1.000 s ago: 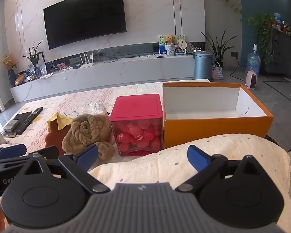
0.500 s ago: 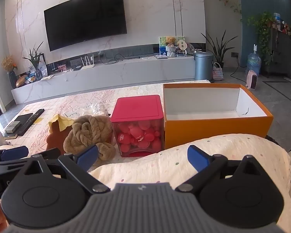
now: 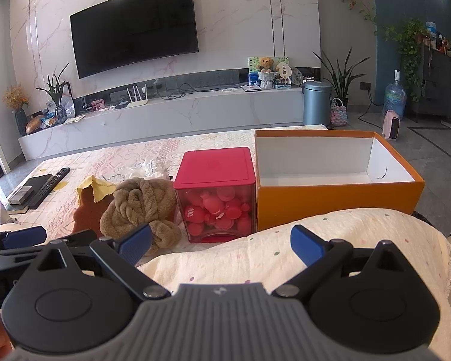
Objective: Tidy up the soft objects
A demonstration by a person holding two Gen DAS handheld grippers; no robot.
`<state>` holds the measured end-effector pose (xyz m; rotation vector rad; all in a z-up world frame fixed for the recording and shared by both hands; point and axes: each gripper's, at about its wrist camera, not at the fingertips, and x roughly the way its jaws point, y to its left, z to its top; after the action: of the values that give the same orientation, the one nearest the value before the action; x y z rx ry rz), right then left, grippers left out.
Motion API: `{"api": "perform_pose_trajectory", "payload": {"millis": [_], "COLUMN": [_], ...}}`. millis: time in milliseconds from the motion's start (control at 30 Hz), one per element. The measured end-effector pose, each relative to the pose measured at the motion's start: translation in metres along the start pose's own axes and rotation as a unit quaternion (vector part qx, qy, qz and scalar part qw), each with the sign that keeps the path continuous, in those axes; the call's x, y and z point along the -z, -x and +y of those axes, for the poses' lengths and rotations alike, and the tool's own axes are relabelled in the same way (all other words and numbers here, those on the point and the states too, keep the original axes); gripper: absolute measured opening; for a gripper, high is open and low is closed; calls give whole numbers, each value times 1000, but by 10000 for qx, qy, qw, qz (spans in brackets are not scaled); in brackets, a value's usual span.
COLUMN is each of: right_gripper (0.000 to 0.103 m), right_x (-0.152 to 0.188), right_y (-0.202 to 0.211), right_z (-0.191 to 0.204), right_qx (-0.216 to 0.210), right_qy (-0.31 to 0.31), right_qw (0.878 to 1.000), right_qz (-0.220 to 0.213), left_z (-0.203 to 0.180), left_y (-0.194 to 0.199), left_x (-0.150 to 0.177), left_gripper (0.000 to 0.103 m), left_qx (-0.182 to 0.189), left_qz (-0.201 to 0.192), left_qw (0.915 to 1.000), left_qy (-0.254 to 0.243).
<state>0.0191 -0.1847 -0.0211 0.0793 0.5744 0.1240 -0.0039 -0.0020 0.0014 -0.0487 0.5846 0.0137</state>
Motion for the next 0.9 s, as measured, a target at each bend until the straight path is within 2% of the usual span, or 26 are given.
{"api": "perform_pose_trajectory", "payload": {"millis": [900], "right_gripper": [97], "right_x": [1], "right_y": [0], "right_z": [1], "right_qx": [-13], "right_qy": [-8], "right_qw": [10000], "right_qz": [-27], "left_z": [-1], "left_y": [-6], "left_x": [5], "left_gripper": [90], "left_qx": [-2], "left_qz": [16], "left_qw": [10000], "left_qy": [2]}}
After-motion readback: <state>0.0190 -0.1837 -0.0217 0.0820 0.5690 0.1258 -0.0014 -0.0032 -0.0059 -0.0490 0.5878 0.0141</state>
